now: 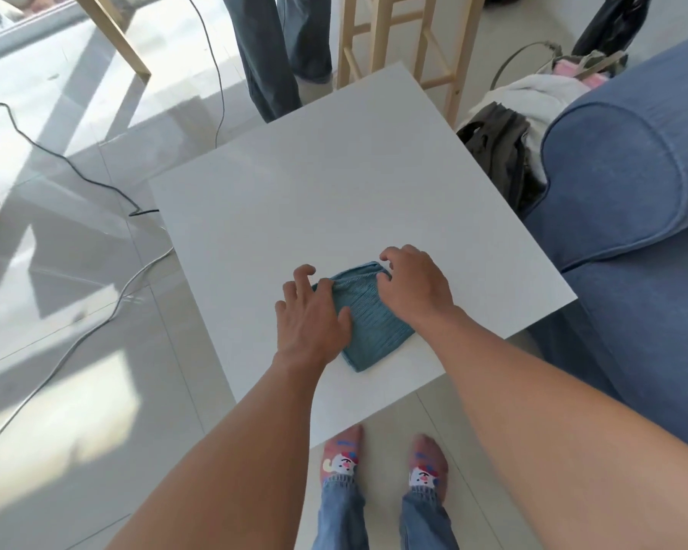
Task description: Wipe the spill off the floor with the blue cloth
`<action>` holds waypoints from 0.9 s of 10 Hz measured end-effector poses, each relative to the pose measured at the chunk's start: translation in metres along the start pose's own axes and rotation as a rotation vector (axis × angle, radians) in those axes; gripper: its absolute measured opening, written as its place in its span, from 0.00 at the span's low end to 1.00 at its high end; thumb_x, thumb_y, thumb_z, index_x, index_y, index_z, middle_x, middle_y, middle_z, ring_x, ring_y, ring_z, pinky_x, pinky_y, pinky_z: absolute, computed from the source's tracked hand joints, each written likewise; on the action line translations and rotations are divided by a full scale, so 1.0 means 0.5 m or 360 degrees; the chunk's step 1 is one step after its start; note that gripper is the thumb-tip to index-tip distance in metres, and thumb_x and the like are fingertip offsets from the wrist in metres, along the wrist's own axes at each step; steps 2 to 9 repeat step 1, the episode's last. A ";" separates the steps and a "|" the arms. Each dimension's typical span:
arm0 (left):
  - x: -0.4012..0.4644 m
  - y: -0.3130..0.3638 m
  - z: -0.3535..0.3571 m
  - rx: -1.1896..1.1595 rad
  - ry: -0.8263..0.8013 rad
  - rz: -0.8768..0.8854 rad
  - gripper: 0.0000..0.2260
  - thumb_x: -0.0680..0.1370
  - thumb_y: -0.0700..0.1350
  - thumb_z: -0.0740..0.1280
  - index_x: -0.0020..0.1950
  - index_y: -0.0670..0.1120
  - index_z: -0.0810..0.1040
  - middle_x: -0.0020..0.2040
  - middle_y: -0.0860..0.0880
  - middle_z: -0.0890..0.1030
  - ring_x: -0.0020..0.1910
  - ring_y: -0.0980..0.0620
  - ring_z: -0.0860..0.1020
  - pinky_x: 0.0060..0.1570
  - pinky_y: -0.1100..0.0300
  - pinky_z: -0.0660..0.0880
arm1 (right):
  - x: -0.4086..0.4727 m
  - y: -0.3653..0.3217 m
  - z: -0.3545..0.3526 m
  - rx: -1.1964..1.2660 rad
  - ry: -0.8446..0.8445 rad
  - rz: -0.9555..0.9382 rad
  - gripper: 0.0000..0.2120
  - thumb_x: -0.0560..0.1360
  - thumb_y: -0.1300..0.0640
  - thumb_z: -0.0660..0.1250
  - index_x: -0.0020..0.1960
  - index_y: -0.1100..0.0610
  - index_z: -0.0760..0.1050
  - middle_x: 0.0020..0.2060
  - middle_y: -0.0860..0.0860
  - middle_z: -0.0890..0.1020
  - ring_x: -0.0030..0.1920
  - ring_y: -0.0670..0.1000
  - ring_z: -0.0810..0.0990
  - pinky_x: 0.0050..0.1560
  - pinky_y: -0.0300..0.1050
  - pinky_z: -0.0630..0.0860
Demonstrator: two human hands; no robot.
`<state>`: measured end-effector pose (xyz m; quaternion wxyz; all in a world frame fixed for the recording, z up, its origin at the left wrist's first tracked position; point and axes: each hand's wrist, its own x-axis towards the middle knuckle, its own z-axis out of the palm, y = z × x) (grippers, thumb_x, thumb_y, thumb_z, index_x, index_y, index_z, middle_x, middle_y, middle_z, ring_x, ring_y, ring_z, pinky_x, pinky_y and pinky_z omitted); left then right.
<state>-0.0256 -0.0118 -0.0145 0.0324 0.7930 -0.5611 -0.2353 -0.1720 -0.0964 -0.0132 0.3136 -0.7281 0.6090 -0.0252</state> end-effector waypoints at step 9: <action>0.018 0.018 -0.031 0.0080 -0.0035 0.0108 0.17 0.79 0.53 0.64 0.65 0.46 0.75 0.71 0.46 0.65 0.66 0.42 0.67 0.62 0.46 0.68 | -0.001 0.002 -0.030 -0.0096 0.0000 0.0008 0.15 0.80 0.55 0.61 0.65 0.57 0.76 0.59 0.54 0.79 0.58 0.57 0.77 0.54 0.51 0.75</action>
